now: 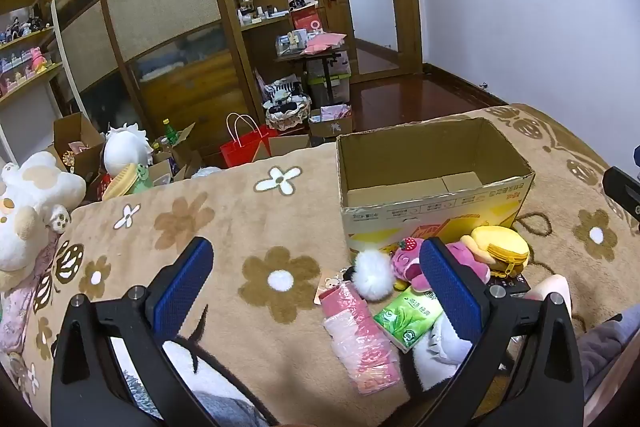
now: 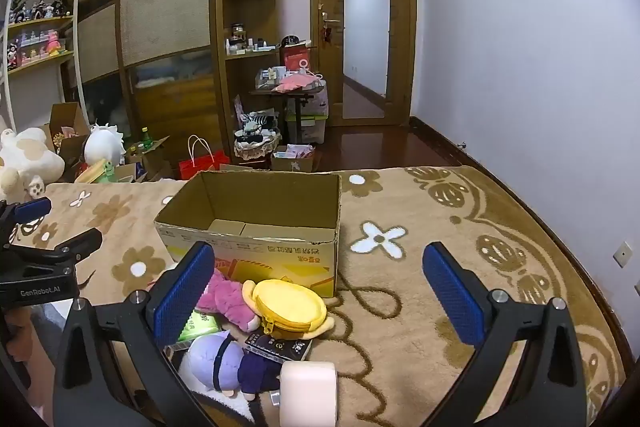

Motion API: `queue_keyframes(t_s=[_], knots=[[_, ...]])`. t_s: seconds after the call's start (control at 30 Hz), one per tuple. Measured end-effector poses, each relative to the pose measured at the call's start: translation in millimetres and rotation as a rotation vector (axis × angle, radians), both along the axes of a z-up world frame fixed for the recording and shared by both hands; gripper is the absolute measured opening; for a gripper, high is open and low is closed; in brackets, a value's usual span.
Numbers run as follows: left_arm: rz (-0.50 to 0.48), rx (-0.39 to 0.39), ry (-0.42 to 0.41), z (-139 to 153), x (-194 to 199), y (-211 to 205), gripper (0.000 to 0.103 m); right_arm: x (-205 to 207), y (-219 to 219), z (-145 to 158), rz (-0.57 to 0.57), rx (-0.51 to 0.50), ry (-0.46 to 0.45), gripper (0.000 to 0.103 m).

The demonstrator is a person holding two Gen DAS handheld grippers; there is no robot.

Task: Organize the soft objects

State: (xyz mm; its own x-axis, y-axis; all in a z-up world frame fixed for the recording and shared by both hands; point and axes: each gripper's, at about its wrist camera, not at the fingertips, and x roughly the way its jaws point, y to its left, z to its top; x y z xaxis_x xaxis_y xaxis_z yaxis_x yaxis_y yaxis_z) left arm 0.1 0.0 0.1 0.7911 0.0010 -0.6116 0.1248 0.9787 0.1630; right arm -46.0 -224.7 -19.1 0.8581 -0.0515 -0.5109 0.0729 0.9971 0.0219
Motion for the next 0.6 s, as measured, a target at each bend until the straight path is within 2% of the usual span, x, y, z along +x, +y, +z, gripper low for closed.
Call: queue_keyframes(t_s=[0.6], knots=[[-0.001, 0.006, -0.012, -0.8, -2.6, -1.6, 0.102, -0.2, 0.3, 0.2, 0.0, -0.007, 0.001, 0.103]])
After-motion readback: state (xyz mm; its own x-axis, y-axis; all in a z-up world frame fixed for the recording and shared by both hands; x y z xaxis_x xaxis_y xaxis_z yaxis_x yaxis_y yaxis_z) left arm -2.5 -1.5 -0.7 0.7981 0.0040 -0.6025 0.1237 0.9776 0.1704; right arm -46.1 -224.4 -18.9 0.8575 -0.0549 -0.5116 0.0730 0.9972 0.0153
